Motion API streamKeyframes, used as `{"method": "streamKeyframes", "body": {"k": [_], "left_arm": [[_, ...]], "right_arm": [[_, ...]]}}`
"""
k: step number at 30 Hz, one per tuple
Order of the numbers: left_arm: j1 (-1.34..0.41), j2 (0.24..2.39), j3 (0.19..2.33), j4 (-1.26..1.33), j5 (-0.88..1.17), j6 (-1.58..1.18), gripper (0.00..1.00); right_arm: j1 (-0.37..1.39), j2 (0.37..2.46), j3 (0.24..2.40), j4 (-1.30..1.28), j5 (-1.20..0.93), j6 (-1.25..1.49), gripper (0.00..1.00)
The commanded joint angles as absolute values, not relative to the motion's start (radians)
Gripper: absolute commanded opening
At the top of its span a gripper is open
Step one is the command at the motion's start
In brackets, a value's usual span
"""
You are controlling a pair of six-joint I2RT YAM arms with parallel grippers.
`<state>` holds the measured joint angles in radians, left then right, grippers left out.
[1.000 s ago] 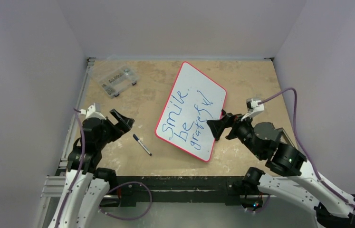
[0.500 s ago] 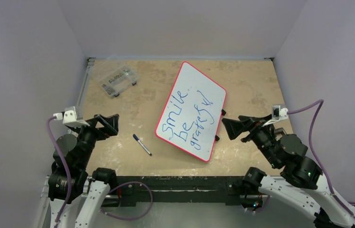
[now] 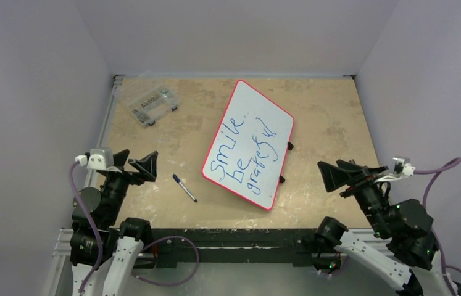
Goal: Write a sentence on the whiteboard
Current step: Reset both arms
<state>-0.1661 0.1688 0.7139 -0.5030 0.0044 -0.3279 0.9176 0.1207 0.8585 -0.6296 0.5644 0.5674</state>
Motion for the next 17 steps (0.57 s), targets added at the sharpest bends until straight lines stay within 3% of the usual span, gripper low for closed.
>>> {"method": "streamKeyframes", "body": {"k": [1, 17], "left_arm": [[-0.17, 0.155, 0.716, -0.432, 0.032, -0.295, 1.0], [-0.17, 0.145, 0.718, -0.442, 0.034, -0.284, 1.0]], "right_arm": [[0.927, 0.038, 0.861, -0.627, 0.602, 0.578, 0.99], [0.926, 0.105, 0.866, -0.643, 0.642, 0.576, 0.99]]}}
